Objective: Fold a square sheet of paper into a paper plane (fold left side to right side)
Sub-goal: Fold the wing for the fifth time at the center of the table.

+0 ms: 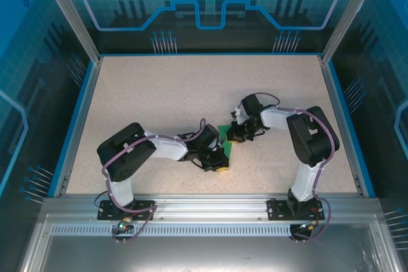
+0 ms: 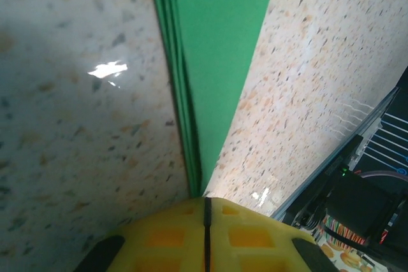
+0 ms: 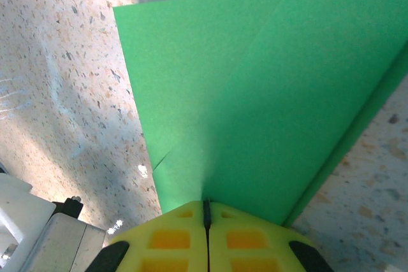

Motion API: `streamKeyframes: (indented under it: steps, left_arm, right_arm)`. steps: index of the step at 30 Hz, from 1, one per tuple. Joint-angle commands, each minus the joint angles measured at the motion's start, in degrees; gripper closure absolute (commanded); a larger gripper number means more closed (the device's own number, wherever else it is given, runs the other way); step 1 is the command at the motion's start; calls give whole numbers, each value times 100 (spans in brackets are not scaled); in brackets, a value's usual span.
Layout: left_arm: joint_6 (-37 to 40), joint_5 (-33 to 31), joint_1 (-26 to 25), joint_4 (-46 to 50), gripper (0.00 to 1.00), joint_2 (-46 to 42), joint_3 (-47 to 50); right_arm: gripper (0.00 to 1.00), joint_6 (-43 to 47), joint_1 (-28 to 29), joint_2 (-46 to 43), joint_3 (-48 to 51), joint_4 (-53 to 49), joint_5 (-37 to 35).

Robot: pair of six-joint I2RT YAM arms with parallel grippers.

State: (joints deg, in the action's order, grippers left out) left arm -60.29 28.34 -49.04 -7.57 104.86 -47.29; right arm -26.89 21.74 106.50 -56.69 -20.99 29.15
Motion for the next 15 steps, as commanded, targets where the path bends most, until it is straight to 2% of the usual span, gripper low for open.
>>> streamKeyframes:
  steps: [1,8,15]
  left_arm:
    - [-63,137,-62,376,91,-251,136]
    - [216,107,114,589,90,-577,-195]
    - [500,168,179,683,86,23,-811]
  right_arm:
    - [94,104,16,292,51,-273,-603]
    - [94,92,15,260,53,-265,-578]
    - [94,80,32,240,53,-255,-548]
